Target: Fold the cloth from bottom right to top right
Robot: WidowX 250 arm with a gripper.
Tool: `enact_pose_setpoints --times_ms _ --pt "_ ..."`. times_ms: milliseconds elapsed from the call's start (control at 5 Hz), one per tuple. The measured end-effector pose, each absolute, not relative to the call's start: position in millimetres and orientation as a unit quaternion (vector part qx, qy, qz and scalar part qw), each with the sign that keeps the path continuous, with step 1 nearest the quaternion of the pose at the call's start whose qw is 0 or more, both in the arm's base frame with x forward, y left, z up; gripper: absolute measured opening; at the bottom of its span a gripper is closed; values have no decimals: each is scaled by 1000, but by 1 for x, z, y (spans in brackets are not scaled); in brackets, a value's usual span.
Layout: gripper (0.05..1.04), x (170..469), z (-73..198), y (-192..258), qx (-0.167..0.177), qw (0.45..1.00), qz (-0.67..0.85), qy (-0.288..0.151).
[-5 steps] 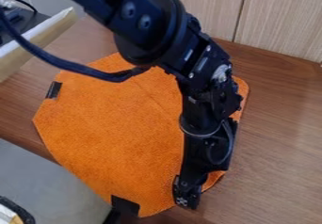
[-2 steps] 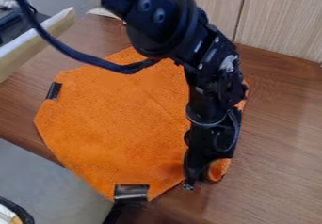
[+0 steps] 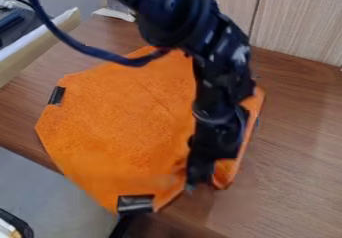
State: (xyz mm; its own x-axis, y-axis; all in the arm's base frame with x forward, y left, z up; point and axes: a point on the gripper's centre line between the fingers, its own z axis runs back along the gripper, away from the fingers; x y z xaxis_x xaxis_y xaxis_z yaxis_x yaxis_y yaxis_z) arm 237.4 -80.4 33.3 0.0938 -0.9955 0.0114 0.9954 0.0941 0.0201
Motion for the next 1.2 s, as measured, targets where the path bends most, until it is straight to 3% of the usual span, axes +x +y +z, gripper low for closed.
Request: enact_pose_setpoints --times_ms 600,800,1200 --pt "59 290 93 -31 18 786 -615 -67" --pt "59 311 101 -3 22 805 -588 -73" --pt "59 350 72 54 -6 840 -540 -51"
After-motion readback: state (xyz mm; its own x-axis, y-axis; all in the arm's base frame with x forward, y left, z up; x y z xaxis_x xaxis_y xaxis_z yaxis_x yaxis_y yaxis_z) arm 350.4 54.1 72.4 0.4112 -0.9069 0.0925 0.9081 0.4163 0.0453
